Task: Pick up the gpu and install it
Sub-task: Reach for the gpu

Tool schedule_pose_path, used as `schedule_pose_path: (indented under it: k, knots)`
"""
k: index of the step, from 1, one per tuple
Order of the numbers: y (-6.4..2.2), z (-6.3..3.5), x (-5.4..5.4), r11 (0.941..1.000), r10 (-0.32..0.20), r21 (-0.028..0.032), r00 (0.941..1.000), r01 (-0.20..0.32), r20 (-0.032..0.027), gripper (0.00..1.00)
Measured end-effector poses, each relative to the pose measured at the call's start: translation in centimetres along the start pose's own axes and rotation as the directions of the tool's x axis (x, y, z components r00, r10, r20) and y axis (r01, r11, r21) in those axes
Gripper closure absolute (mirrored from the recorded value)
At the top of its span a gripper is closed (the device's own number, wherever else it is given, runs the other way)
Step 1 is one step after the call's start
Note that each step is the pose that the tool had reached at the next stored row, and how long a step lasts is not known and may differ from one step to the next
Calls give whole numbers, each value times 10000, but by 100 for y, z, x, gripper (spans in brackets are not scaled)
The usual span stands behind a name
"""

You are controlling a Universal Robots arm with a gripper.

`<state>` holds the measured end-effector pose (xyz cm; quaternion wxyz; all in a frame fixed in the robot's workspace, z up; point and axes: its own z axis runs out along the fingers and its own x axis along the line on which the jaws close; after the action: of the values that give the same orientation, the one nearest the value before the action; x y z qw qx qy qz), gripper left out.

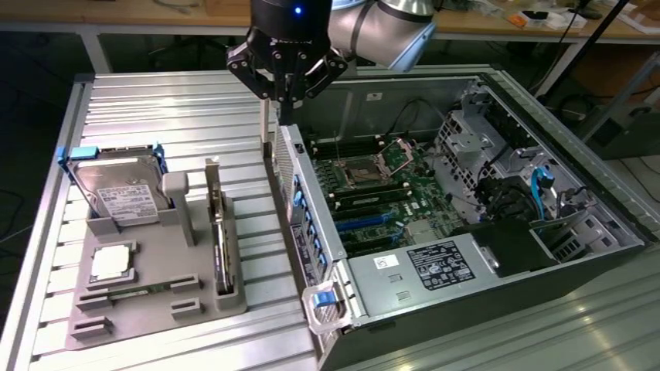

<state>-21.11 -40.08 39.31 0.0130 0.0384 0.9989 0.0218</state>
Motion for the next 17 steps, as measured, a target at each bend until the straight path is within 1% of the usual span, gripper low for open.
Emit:
schedule_pose_path:
  k: [8, 17]
  knots:
    - [-16, -1, 72, 10000, 7, -1, 10000, -7, 0, 89]
    - [-94, -7, 180, 10000, 8, -4, 10000, -8, 0, 89]
